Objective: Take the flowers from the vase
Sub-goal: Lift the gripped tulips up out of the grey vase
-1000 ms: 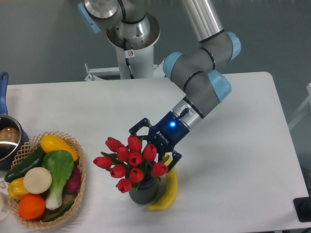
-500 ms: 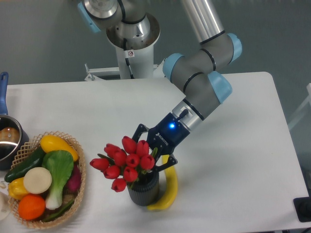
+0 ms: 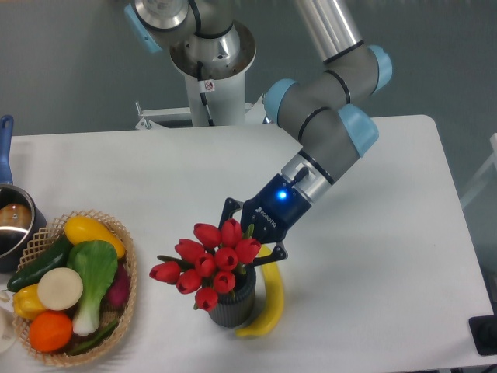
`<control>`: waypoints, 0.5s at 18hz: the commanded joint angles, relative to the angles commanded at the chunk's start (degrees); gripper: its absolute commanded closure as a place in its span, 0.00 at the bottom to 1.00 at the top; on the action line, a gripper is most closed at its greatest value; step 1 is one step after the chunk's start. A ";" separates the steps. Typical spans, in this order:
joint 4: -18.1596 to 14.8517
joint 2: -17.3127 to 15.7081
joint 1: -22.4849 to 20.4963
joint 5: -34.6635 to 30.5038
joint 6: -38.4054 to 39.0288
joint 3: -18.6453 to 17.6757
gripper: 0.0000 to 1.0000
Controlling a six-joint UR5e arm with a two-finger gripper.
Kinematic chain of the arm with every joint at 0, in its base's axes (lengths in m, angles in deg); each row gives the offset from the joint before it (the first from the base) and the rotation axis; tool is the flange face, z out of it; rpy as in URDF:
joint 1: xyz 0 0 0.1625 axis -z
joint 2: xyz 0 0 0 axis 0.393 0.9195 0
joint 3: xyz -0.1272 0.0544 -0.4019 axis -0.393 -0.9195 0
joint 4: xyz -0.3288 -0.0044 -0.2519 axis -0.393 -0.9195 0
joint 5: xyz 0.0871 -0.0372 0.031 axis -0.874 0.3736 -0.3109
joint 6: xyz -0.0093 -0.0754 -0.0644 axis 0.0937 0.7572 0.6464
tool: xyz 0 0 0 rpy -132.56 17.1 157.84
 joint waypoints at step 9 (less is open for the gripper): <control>0.00 -1.68 -2.46 0.79 8.97 7.90 1.00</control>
